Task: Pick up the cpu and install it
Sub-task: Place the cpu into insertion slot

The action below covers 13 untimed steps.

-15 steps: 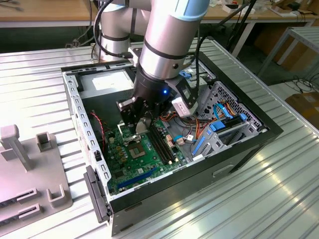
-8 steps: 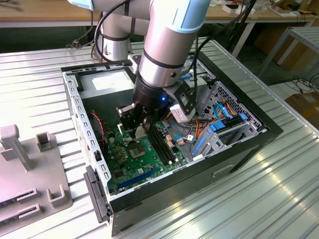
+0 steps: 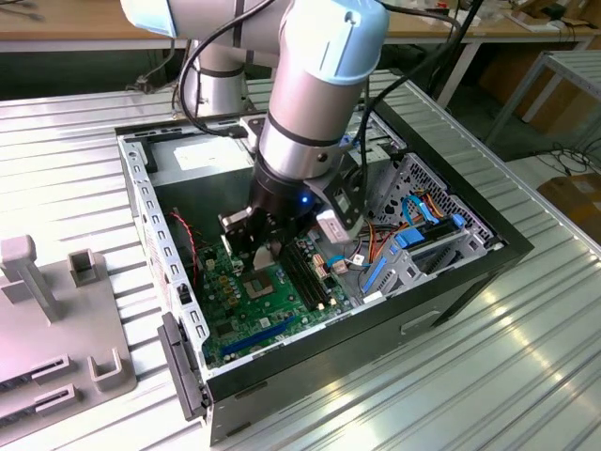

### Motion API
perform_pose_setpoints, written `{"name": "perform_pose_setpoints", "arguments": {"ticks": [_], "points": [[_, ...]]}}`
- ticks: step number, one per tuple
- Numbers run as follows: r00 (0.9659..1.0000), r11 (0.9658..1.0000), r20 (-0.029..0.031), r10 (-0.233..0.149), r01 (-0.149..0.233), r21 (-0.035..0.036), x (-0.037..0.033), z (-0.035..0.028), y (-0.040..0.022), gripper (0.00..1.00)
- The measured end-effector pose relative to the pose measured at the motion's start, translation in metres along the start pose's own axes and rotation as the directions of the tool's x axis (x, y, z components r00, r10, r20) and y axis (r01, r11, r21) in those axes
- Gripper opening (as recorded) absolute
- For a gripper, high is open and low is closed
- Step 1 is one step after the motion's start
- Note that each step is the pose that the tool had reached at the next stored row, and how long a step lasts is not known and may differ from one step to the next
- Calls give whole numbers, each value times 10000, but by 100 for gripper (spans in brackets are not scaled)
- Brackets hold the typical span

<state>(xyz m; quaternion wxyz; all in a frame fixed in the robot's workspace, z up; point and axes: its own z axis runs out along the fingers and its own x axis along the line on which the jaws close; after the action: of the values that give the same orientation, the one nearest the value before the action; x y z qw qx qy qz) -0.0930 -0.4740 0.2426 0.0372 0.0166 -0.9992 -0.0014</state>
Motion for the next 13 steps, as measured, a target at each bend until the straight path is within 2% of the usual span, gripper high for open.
{"name": "perform_pose_setpoints", "arguments": {"ticks": [2,5,6,7,8,9,13], "points": [[10000,10000,1,3,-3,-4,-2,43,-26,47],[9999,9999,2,155,-155,-15,-2,120,-30,47],[9998,9998,1,179,-179,-15,3,154,-65,47],[9998,9998,-11,188,-188,-16,2,299,-100,47],[9997,9998,-130,189,-189,-19,-2,361,-104,47],[9998,9998,-96,188,-188,-20,-3,364,-104,47],[9998,9998,-85,188,-188,-21,-4,390,-111,47]]}}
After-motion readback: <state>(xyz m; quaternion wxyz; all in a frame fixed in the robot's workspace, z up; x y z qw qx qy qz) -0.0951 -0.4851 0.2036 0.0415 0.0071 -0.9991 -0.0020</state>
